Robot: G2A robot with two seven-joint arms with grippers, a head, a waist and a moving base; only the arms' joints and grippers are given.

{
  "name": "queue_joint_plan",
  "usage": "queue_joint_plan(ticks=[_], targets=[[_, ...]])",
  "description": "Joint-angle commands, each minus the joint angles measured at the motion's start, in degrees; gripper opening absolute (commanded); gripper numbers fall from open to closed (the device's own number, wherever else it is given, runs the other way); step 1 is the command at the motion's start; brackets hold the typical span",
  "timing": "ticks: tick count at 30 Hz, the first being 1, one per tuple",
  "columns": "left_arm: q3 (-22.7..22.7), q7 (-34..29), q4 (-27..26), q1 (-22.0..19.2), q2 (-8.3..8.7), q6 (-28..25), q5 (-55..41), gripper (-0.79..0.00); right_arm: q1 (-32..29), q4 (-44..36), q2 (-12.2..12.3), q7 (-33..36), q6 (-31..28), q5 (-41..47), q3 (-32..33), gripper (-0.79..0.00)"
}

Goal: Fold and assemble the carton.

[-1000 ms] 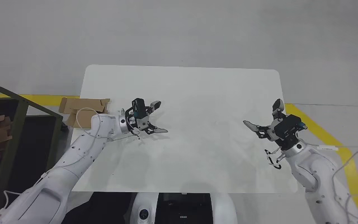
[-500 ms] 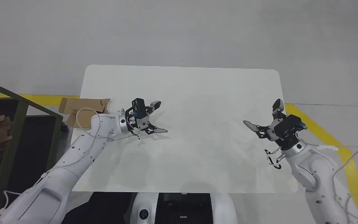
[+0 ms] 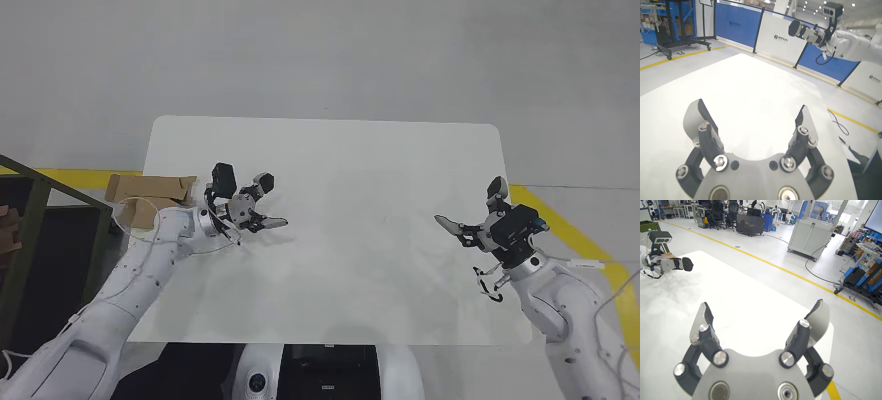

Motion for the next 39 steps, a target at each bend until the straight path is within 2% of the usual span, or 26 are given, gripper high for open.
queue_joint_plan(ticks=[1, 7, 15, 21, 26, 39], targets=[[-1.1, -0.2, -0.3, 0.9, 0.92, 0.1, -4.0, 0.0, 0.0, 0.0, 0.0, 0.0, 0.0, 0.0, 0.0, 0.0], [-6.8, -2.7, -1.3, 4.4, 4.56, 0.1, -11.6, 0.0, 0.0, 0.0, 0.0, 0.0, 0.0, 0.0, 0.0, 0.0], [-16.0, -7.3, -5.8, 12.7, 8.84, 0.1, -20.5, 0.0, 0.0, 0.0, 0.0, 0.0, 0.0, 0.0, 0.0, 0.0], [-23.5, -12.1, -5.5, 18.3, 11.41, 0.1, -28.6, 0.0, 0.0, 0.0, 0.0, 0.0, 0.0, 0.0, 0.0, 0.0], [-27.2, -14.0, -5.2, 21.2, 12.19, 0.1, -33.1, 0.0, 0.0, 0.0, 0.0, 0.0, 0.0, 0.0, 0.0, 0.0], [-27.2, -14.0, -5.2, 21.2, 12.19, 0.1, -33.1, 0.0, 0.0, 0.0, 0.0, 0.0, 0.0, 0.0, 0.0, 0.0]])
